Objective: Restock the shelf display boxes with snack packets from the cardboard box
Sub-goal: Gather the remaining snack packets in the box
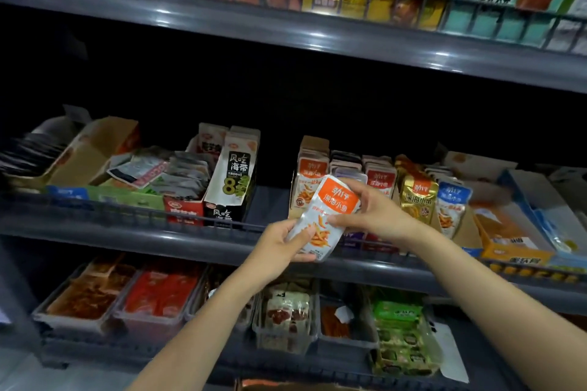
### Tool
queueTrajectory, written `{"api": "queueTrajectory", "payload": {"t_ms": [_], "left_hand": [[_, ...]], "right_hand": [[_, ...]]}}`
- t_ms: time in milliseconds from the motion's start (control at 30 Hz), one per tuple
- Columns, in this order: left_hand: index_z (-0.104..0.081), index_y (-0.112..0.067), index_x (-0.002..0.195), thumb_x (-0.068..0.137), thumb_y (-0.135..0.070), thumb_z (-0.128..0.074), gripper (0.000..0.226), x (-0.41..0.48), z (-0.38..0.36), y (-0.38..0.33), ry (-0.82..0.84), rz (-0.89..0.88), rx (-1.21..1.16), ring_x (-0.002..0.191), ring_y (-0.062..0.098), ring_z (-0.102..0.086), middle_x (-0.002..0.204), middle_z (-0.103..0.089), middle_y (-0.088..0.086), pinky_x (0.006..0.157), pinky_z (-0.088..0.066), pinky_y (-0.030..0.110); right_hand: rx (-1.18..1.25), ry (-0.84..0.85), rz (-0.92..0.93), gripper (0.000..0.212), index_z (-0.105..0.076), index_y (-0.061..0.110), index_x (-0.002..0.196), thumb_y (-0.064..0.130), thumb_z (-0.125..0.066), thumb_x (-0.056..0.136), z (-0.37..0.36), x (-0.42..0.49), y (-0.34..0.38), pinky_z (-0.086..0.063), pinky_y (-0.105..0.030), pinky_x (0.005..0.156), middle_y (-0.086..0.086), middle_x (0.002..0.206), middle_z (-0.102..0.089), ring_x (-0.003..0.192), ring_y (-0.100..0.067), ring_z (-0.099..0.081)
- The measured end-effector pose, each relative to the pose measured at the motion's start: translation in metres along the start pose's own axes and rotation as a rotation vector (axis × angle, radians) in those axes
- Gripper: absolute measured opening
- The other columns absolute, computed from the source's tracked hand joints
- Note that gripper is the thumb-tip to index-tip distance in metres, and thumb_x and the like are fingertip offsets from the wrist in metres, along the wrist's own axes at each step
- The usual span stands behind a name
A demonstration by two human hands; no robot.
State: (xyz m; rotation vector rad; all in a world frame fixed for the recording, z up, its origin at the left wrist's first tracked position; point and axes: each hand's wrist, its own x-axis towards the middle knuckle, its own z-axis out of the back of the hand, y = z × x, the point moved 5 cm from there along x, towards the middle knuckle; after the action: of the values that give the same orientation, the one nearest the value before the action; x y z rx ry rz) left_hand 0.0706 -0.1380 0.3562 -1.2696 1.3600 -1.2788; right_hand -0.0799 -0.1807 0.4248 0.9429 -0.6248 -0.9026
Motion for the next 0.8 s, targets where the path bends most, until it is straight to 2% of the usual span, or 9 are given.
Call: {"api": "queueTrajectory", "payload": {"t_ms": [133, 200, 267, 333, 433, 533, 633, 700, 800], "left_hand": [[-0.058, -0.012, 0.118, 0.092, -0.021, -0.057, 0.027, 0.028, 0.011, -0.021, -0.064, -0.104, 0.136, 0.077, 0.005, -0.07, 0.094, -0.07, -0.004, 0.062, -0.056, 0.02], [-0.052, -0.019, 0.127, 0.091, -0.028, -0.057, 0.037, 0.041, 0.024, -0.03, -0.139, -0.17, 0.201, 0.089, 0.004, -0.068, 0.104, -0.068, -0.005, 0.071, -0.056, 0.022], [-0.045, -0.023, 0.135, 0.093, -0.034, -0.053, 0.044, 0.052, 0.035, -0.035, -0.195, -0.23, 0.31, 0.1, -0.001, -0.058, 0.12, -0.06, -0.01, 0.082, -0.048, 0.016], [-0.036, -0.023, 0.142, 0.095, -0.036, -0.048, 0.05, 0.065, 0.043, -0.034, -0.221, -0.232, 0.393, 0.105, -0.005, -0.049, 0.134, -0.049, -0.01, 0.085, -0.038, 0.009], [-0.024, -0.024, 0.148, 0.096, -0.042, -0.042, 0.058, 0.083, 0.047, -0.021, -0.178, -0.194, 0.459, 0.119, -0.001, -0.038, 0.148, -0.037, -0.006, 0.095, -0.033, 0.02], [-0.019, -0.029, 0.149, 0.096, -0.045, -0.038, 0.059, 0.092, 0.044, -0.006, -0.085, -0.161, 0.45, 0.12, -0.003, -0.035, 0.149, -0.036, -0.006, 0.097, -0.033, 0.019], [-0.02, -0.041, 0.146, 0.094, -0.049, -0.037, 0.055, 0.099, 0.043, 0.005, -0.036, -0.171, 0.414, 0.121, -0.004, -0.043, 0.147, -0.039, -0.011, 0.098, -0.04, 0.021], [-0.022, -0.051, 0.139, 0.096, -0.044, -0.039, 0.047, 0.103, 0.044, 0.008, -0.016, -0.182, 0.397, 0.115, -0.006, -0.049, 0.14, -0.044, -0.017, 0.092, -0.046, 0.017], [-0.023, -0.056, 0.134, 0.099, -0.033, -0.043, 0.046, 0.104, 0.045, 0.012, -0.006, -0.184, 0.372, 0.117, -0.002, -0.051, 0.134, -0.048, -0.018, 0.087, -0.05, 0.018]], "right_hand": [[-0.062, -0.061, 0.054, 0.06, -0.045, 0.026, 0.13, 0.005, -0.071, 0.08, 0.018, 0.021, 0.017, -0.055, -0.019, 0.071, 0.003, 0.108, -0.063, 0.095, -0.009, -0.065], [-0.128, -0.117, 0.084, 0.064, -0.041, 0.026, 0.134, 0.004, -0.07, 0.081, 0.028, 0.033, 0.027, -0.053, -0.012, 0.068, 0.01, 0.11, -0.058, 0.096, -0.003, -0.061], [-0.194, -0.173, 0.102, 0.063, -0.041, 0.018, 0.135, 0.003, -0.069, 0.081, 0.038, 0.047, 0.034, -0.051, -0.009, 0.069, 0.008, 0.112, -0.055, 0.1, -0.005, -0.057], [-0.231, -0.189, 0.084, 0.057, -0.044, 0.011, 0.132, 0.003, -0.069, 0.082, 0.043, 0.061, 0.036, -0.051, -0.009, 0.069, 0.002, 0.113, -0.055, 0.104, -0.011, -0.056], [-0.322, -0.157, 0.043, 0.053, -0.046, 0.01, 0.131, 0.006, -0.068, 0.083, 0.041, 0.082, 0.034, -0.05, -0.015, 0.074, -0.002, 0.112, -0.059, 0.105, -0.016, -0.059], [-0.42, -0.123, -0.013, 0.059, -0.042, 0.017, 0.136, 0.013, -0.069, 0.084, 0.035, 0.099, 0.031, -0.046, -0.022, 0.083, -0.001, 0.115, -0.059, 0.1, -0.012, -0.057], [-0.5, -0.105, -0.085, 0.051, -0.048, 0.016, 0.131, 0.02, -0.069, 0.085, 0.03, 0.112, 0.021, -0.05, -0.029, 0.085, -0.003, 0.11, -0.062, 0.096, -0.017, -0.06], [-0.561, -0.086, -0.102, 0.045, -0.05, 0.018, 0.126, 0.024, -0.068, 0.085, 0.026, 0.118, 0.013, -0.051, -0.027, 0.08, -0.002, 0.108, -0.062, 0.091, -0.015, -0.06], [-0.658, -0.066, -0.105, 0.034, -0.055, 0.016, 0.118, 0.026, -0.065, 0.088, 0.02, 0.124, 0.006, -0.043, -0.014, 0.064, 0.001, 0.098, -0.06, 0.083, -0.011, -0.056]]}}
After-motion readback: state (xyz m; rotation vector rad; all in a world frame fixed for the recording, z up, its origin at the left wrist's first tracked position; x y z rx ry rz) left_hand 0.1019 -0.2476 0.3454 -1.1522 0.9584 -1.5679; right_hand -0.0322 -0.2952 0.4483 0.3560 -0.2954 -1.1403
